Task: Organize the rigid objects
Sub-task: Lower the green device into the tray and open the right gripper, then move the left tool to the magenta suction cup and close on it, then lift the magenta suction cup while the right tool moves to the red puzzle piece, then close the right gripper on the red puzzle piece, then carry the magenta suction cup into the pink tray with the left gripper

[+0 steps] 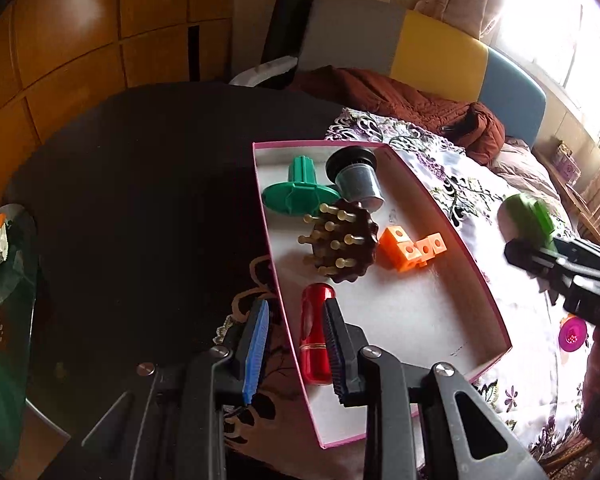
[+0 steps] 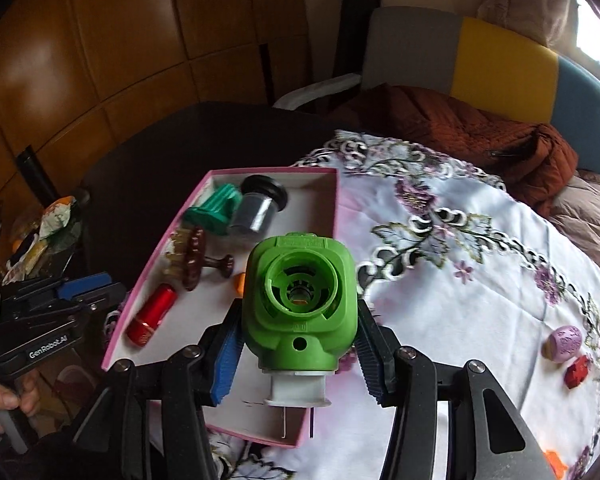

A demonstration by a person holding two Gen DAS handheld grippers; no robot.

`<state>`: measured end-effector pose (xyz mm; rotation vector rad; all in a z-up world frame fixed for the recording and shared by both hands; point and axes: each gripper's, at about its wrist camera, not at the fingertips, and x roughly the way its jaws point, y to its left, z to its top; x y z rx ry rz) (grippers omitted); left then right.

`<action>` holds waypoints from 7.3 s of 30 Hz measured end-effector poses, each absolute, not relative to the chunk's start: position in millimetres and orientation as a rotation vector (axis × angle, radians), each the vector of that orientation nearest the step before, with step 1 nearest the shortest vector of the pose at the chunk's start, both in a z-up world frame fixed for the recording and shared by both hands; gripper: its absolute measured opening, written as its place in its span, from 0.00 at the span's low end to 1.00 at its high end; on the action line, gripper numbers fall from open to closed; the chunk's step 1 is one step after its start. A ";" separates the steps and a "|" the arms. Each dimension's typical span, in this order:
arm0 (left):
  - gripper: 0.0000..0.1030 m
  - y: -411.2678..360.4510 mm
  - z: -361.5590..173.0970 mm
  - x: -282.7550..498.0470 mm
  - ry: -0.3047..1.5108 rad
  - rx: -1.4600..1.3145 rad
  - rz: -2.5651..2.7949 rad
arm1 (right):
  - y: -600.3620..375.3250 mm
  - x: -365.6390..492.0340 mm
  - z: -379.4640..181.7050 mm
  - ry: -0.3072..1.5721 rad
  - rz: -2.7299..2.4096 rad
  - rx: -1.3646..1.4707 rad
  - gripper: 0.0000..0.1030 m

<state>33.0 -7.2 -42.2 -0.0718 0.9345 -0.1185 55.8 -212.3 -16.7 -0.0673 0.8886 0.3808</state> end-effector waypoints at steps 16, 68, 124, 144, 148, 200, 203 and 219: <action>0.26 -2.7 -36.2 28.5 0.915 -0.069 -0.106 | -132.5 92.8 -75.1 1.041 0.418 -0.121 0.51; 0.26 -57.7 -20.9 25.4 0.878 0.058 -0.217 | -474.6 2.4 -11.6 0.828 -0.280 0.214 0.74; 0.55 -408.9 -105.2 -9.7 1.022 0.395 -1.134 | -597.9 -62.2 -39.3 0.693 -0.631 0.777 0.85; 0.55 -298.9 -101.2 10.7 0.928 0.308 -0.814 | -578.9 -38.9 -54.7 0.833 -0.546 0.694 0.85; 0.55 -297.5 -101.7 12.8 0.937 0.287 -0.819 | -572.7 -33.1 -55.3 0.846 -0.519 0.667 0.85; 0.55 -261.9 -68.0 2.3 0.913 0.230 -0.826 | -557.3 95.7 -108.6 1.100 -0.468 0.449 0.35; 0.56 -259.2 -66.6 3.7 0.914 0.217 -0.825 | -549.1 95.5 -108.6 1.120 -0.448 0.372 0.19; 0.56 -250.6 -55.2 0.8 0.893 0.185 -0.826 | -562.2 47.1 -97.8 1.097 -0.365 0.466 0.67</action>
